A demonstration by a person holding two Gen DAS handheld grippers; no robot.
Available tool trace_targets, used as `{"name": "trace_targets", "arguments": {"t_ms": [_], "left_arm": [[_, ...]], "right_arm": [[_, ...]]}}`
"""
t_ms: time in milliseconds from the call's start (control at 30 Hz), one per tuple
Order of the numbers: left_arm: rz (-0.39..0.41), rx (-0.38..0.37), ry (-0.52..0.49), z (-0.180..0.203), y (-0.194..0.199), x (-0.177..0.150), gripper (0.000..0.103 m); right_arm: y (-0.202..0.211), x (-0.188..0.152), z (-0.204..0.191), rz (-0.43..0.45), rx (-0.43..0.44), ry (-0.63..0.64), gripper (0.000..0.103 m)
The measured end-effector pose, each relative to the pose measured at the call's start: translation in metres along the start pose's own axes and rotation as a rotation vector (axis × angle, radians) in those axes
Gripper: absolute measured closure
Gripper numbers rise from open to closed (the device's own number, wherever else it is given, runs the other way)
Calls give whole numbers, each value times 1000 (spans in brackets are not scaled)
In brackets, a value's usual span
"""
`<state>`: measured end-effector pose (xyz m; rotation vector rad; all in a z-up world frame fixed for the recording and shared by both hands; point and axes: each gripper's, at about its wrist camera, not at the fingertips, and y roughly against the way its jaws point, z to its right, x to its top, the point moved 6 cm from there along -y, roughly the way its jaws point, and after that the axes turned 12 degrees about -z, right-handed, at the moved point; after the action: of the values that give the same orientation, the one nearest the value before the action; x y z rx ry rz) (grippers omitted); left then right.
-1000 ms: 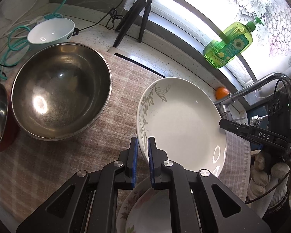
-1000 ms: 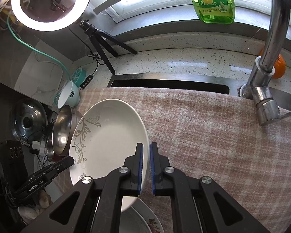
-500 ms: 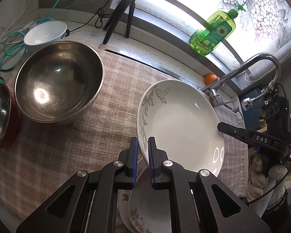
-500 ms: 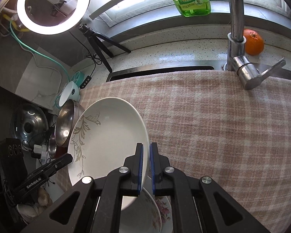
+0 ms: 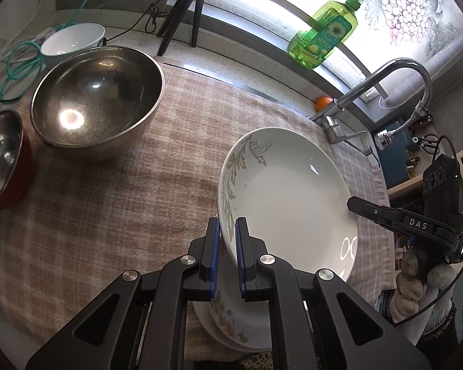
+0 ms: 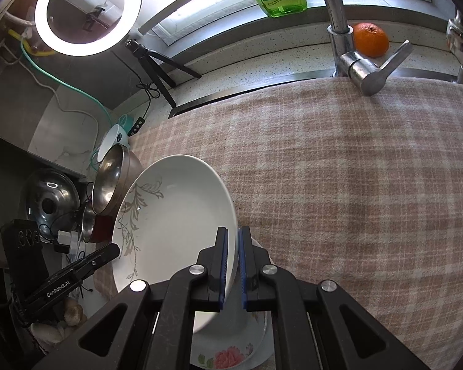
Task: Organize plates and bowls
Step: 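Lower the leaf-pattern plate onto the pink-rose plate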
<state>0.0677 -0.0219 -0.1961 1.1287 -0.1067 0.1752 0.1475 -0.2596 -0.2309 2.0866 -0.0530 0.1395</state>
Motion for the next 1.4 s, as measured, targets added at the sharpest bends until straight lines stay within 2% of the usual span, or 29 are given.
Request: {"name": "trace_targets", "arguments": {"t_ms": [600,1400], "left_arm": [[-42,6,-39,-3,-4,-33,95],[-72,11,-84,4,-14,-41,95]], "right_arm": [[-4,-51,6,17,16,-55,96],[-6,-69,17,29,16,-108,96]]}}
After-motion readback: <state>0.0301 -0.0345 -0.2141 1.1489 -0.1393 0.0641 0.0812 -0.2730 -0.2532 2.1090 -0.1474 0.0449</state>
